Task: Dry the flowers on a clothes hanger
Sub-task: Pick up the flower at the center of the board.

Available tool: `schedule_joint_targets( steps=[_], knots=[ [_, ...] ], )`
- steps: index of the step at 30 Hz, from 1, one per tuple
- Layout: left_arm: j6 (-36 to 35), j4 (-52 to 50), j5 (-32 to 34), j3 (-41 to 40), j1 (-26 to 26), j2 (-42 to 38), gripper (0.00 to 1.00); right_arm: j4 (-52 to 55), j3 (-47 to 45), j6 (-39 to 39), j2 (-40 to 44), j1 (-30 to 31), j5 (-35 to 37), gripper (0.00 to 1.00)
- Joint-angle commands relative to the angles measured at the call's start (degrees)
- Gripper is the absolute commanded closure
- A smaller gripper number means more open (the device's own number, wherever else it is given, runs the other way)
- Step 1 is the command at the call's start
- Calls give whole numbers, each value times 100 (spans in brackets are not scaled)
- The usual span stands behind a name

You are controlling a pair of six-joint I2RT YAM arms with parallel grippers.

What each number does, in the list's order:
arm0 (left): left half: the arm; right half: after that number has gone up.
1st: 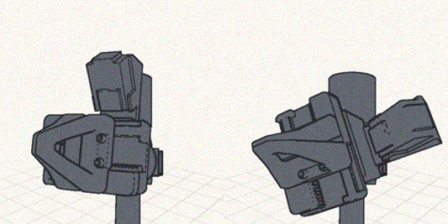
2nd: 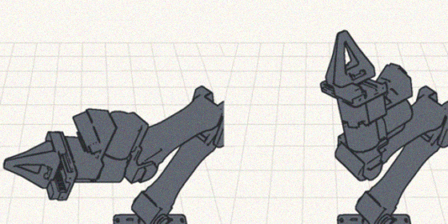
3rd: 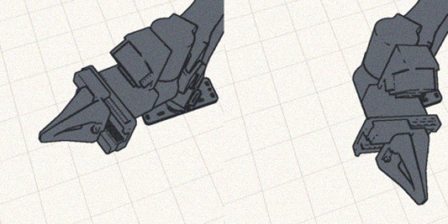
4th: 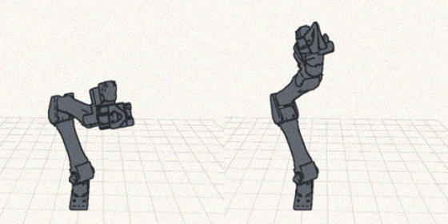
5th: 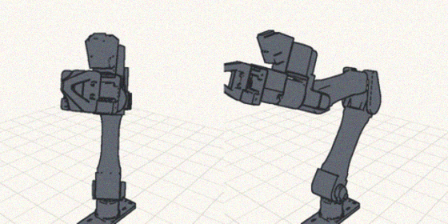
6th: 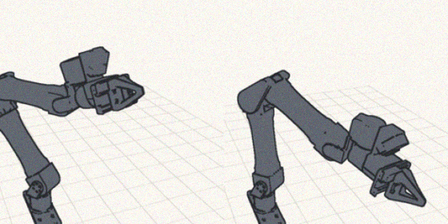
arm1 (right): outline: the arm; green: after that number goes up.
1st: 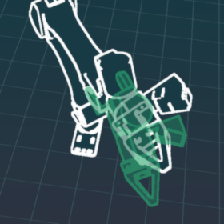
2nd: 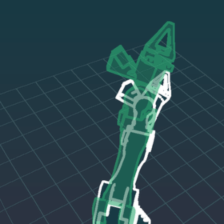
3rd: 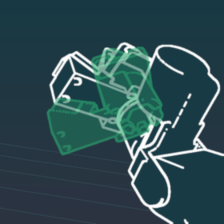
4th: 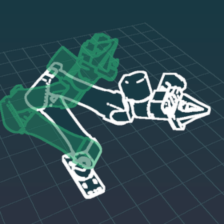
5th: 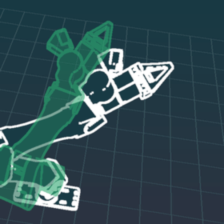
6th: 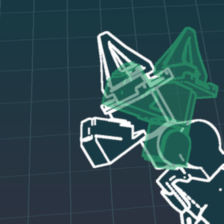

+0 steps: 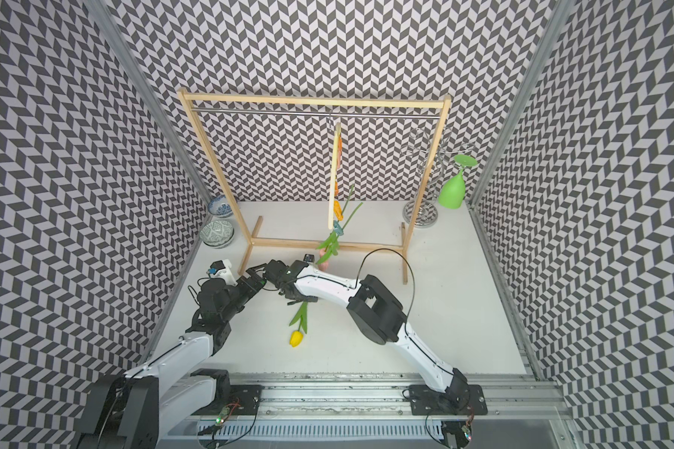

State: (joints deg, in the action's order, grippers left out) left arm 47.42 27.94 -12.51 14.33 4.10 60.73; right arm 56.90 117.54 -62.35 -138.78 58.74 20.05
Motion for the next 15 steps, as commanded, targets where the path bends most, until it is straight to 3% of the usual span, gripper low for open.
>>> schedule_joint_targets(
  steps=[1,15],
  knots=[
    [-40,-96,81,88,11,-88,5,33,-73,317,-201,-4,-210,82],
    [-31,-105,87,101,8,-20,8,-20,-209,362,-316,-60,-702,81]
  ],
)
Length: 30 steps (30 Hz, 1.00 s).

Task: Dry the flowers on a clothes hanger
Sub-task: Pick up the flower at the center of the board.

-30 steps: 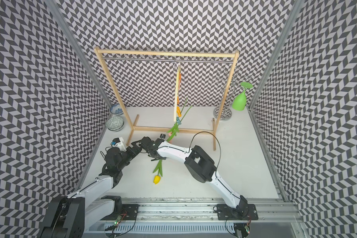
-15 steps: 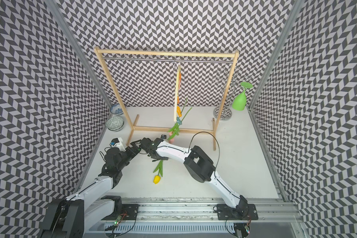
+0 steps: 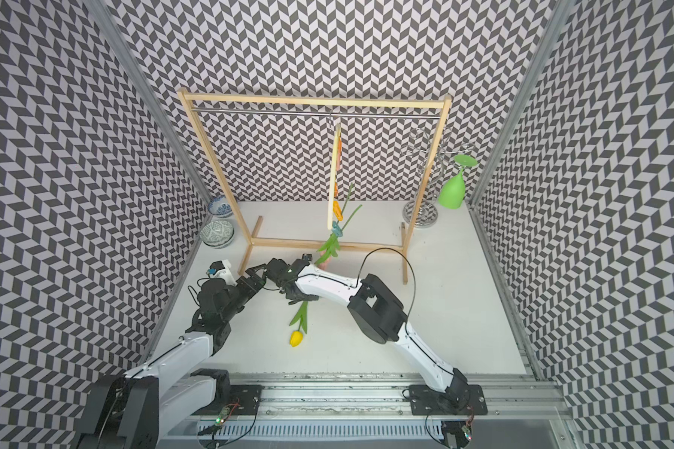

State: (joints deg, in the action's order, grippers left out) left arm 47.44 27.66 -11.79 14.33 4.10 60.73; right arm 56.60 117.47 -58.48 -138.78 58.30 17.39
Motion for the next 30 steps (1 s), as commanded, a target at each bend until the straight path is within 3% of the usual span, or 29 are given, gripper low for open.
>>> schedule_joint_targets(
  steps=[1,4,9,15,21,27,30],
  knots=[
    [-33,-75,2,109,10,-11,8,-4,-212,-32,-316,-19,-451,81],
    [-34,-68,-13,114,9,18,10,-102,-275,-42,-326,-18,-506,82],
    [-46,-56,-25,123,2,44,12,-314,-454,-45,-228,-38,-663,100],
    [-42,-53,-44,136,3,84,12,-913,-965,65,410,-52,-703,100],
    [-42,-25,-57,115,1,23,12,-3196,-2754,914,2028,52,-710,100],
    [-42,66,-94,70,-4,9,12,-5611,-4901,1162,3604,95,-585,100],
    [-35,145,-143,48,3,17,12,-6192,-5355,1299,4078,119,-629,100]
  ],
)
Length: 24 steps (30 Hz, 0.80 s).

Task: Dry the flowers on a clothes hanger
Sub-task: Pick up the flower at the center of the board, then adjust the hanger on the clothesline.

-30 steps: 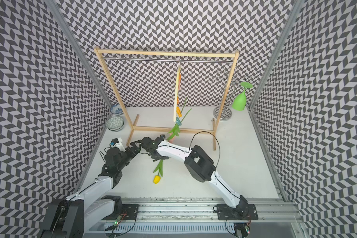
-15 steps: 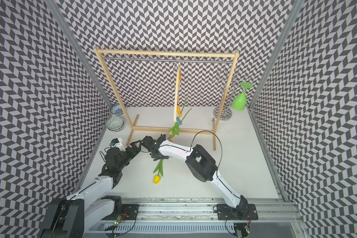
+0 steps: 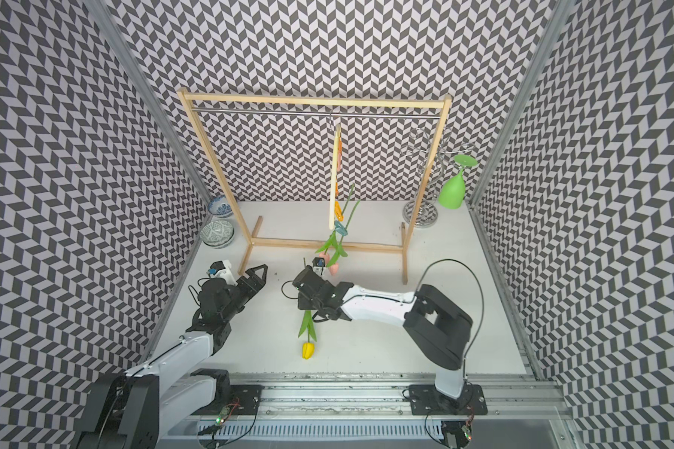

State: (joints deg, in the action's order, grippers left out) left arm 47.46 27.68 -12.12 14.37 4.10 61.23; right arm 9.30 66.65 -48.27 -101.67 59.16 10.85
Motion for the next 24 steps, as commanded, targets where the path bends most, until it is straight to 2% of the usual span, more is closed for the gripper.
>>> schedule_joint_targets(
  steps=[1,5,8,14,17,20,24],
  knots=[
    [-35,172,-124,32,3,-22,12,-1642,-390,314,510,43,-2,100],
    [-51,270,-177,9,3,-22,12,-2310,-818,298,996,66,9,100],
    [-66,338,-243,-4,3,-66,12,-2426,-942,142,1298,60,289,100],
    [-18,1063,-877,-20,83,-154,11,-2398,-1307,6,1894,-96,734,100],
    [53,1053,-838,262,358,-216,10,-2398,-1605,46,2201,-271,734,100],
    [-7,966,-446,589,776,-318,9,-2433,-1875,88,2492,-479,729,100],
    [-151,1207,-197,1092,1217,-77,9,-2337,-2105,205,2819,-721,678,100]
  ],
)
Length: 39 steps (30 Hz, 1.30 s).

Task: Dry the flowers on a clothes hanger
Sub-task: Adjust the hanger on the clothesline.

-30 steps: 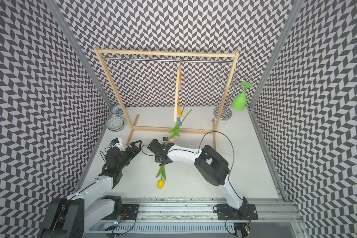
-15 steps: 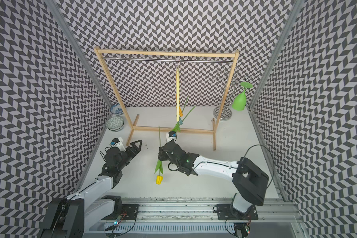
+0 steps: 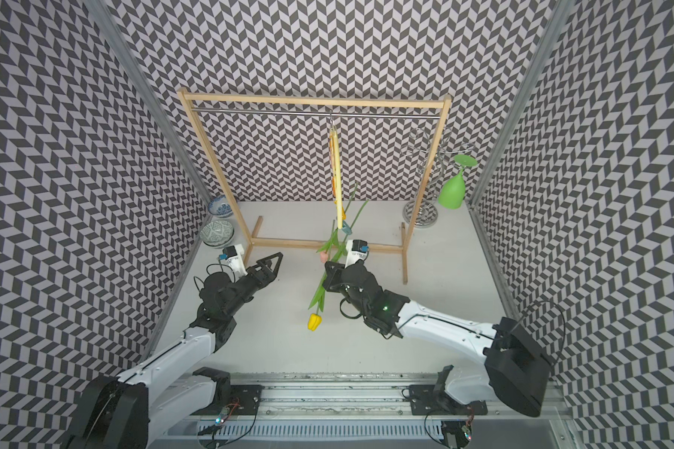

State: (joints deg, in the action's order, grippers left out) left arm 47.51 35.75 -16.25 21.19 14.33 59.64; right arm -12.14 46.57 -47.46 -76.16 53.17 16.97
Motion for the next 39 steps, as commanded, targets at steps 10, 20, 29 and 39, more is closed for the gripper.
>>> schedule_joint_targets(
  steps=[10,20,29,39],
  knots=[
    [-1465,1560,-613,1967,515,1707,13,118,-284,547,784,-592,-216,100],
    [-4163,1180,-597,3719,948,2921,31,-63,-25,1017,496,-990,-671,100],
    [-5143,360,-515,4707,1080,3527,31,-306,529,952,-141,-1001,-575,100],
    [-5685,-635,-188,5890,1223,4339,29,-214,913,1023,-451,-1167,-503,100]
  ],
)
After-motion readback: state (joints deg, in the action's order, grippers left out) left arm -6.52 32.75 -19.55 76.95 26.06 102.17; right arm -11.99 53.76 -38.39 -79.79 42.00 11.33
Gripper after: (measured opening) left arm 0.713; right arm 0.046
